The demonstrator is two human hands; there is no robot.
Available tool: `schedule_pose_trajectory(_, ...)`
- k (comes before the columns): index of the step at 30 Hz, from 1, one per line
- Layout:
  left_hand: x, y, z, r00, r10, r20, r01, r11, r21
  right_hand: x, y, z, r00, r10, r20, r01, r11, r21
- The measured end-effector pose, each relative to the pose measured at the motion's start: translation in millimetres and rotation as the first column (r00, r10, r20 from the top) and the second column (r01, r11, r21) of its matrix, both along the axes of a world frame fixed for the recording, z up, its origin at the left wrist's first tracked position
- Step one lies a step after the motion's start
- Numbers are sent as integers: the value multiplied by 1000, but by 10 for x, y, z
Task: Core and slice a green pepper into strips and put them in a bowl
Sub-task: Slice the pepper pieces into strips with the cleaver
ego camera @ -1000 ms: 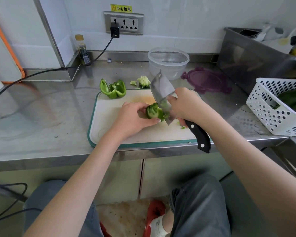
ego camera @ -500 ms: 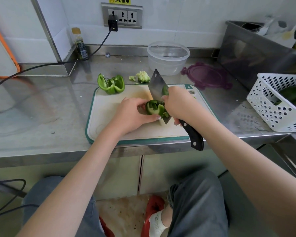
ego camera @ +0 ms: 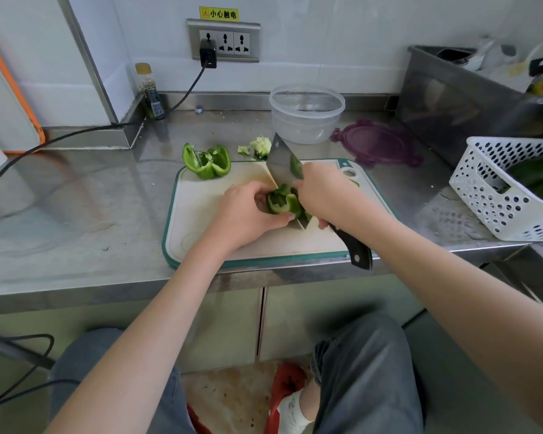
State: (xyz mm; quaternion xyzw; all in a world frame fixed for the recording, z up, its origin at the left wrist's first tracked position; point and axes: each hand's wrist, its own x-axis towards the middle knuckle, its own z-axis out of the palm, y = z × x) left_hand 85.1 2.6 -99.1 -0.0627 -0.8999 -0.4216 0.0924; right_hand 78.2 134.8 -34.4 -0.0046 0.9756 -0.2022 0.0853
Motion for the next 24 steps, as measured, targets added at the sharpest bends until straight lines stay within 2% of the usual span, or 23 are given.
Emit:
schedule_pose_trajectory(2,6,-1,-1,1000,6,-10,-6,1000,-3,52,68,-30,992,38,-118,-37,999,13)
schedule_pose_trajectory(4,19,2,8,1000,-18,-7,18,1000,-25,8,55,-54,986,37,-165,-31,999,43)
schedule_pose_trajectory(8,43,-3,42,999,-9,-36,7,998,-55,-195,-93,-9,994,2,-109,4,998,56)
schedule_pose_trajectory(14,21,-31,23,999,-40,-15,41,998,56,-223,364,34,993,-79,-83,86,993,82)
schedule_pose_trajectory(19,-37,-26,-38,999,-45,-15,46,998,52,-108,448,178,987,-11,-160,-2,996,-84)
schedule_pose_trajectory(24,-39,-15,-36,998,-45,-41,47,998,45,-47,316,271,986,50,-161,-60,997,-58)
